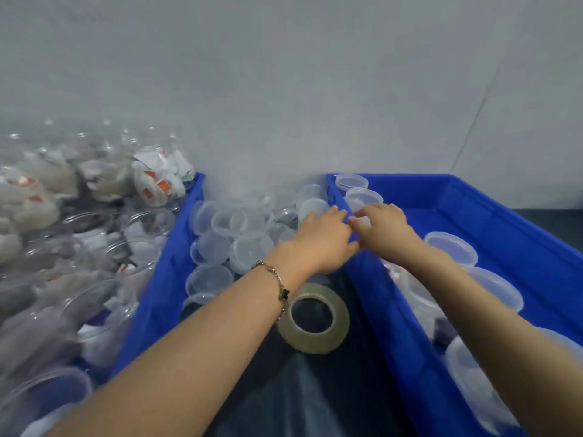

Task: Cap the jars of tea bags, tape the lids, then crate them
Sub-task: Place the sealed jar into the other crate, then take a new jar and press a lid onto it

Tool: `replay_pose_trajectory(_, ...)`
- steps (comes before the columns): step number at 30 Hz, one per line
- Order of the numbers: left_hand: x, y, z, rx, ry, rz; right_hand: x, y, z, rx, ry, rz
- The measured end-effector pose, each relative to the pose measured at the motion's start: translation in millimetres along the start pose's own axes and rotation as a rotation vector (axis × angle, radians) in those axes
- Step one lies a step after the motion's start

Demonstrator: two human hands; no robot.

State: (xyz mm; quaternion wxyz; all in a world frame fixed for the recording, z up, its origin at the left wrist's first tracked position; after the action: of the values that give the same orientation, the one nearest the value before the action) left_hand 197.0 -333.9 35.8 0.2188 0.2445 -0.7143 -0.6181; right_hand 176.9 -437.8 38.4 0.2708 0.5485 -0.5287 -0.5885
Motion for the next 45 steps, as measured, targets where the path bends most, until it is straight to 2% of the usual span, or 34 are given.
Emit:
replay_pose_trajectory(4,-52,31,43,0.216,0.151,-0.001,-65,-24,1,-0.081,0.055,-0.109)
replay_pose_trajectory(10,-118,42,114,0.191,0.328,-0.045,-154,-63,11,-0.182,0.212,-0.234)
replay_pose_trajectory(13,-151,43,149,0.151,0.424,-0.032,-192,-80,21,-0.237,0.266,-0.278)
replay_pose_trajectory(17,-190,35,199,-0.011,0.549,0.001,-235,-104,45,-0.316,0.386,-0.301)
replay_pose_trajectory(21,-205,22,239,-0.152,0.542,-0.079,-259,-127,71,-0.376,0.521,-0.268)
replay_pose_trajectory(25,-205,5,260,-0.243,0.52,-0.091,-266,-130,86,-0.335,0.548,-0.239)
replay_pose_trajectory(27,-202,-1,265,-0.253,0.515,-0.036,-265,-131,92,-0.36,0.572,-0.217)
replay_pose_trajectory(30,-198,-9,268,-0.276,0.522,0.187,-262,-137,98,-0.415,0.601,-0.118)
replay_pose_trajectory(33,-191,-12,269,-0.279,0.512,0.208,-259,-141,102,-0.418,0.591,-0.116)
replay_pose_trajectory(36,-192,-3,274,-0.209,0.513,0.172,-263,-139,104,-0.393,0.583,-0.125)
replay_pose_trajectory(38,-203,13,281,-0.1,0.55,0.318,-274,-132,103,-0.347,0.62,-0.15)
replay_pose_trajectory(41,-229,45,298,0.158,0.666,0.472,-307,-124,103,-0.332,0.695,-0.281)
replay_pose_trajectory(45,-251,71,333,0.639,1.004,0.23,-367,-124,105,-0.373,0.74,-0.441)
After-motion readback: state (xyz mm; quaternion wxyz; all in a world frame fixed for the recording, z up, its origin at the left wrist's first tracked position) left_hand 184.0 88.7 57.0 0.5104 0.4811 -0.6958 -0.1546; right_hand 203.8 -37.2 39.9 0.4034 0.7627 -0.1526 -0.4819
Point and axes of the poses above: each hand's wrist, its own z-axis away from the middle knuckle, its own y-axis out of the back of the hand, x = y × z, the point moved 5 cm from there along -z, towards the middle knuckle, and after that the axes turned 4 degrees about -z, right-handed, at the moved point
